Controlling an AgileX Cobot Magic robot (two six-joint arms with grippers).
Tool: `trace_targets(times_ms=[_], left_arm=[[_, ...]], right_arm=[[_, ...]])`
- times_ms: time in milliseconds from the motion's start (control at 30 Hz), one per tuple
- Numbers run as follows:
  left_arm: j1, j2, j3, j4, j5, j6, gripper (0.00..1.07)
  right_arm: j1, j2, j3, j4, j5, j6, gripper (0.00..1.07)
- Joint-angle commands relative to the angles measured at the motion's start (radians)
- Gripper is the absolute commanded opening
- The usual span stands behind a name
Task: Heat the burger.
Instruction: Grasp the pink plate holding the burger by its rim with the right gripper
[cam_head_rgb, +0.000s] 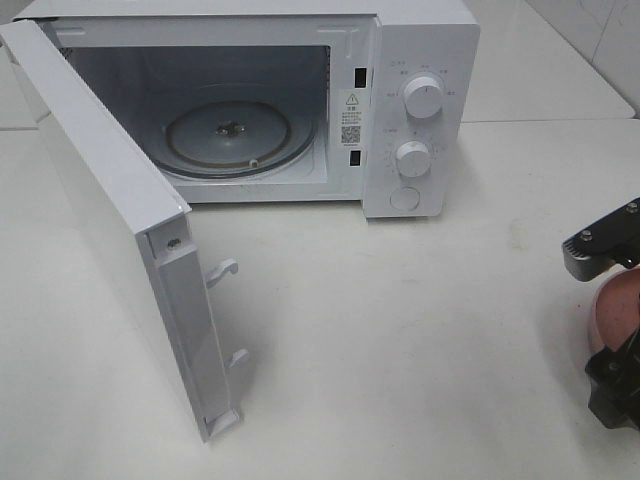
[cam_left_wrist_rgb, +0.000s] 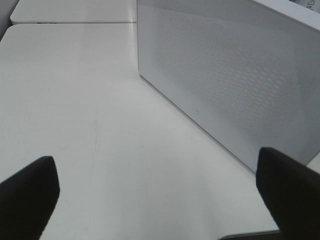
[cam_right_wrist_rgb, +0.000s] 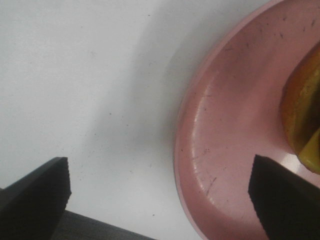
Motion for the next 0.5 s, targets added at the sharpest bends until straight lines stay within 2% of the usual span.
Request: trace_targets(times_ms=[33,200,500], left_arm=[[0.003,-0.017,0.003,0.000,-0.015,0.002,1.01],[0.003,-0.017,0.003,0.000,-0.015,0.002,1.01],[0.003,-0.017,0.003,0.000,-0.015,0.002,1.01]], right_arm=[[-0.060,0.001,0.024,-0.012,-0.061,-0.009,0.89],[-0.092,0.024,0.034,-0.012,-0.105,-0.009,0.87],[-0.099,0.195,0.033,-0.040,-0.219,0.000,0.85]])
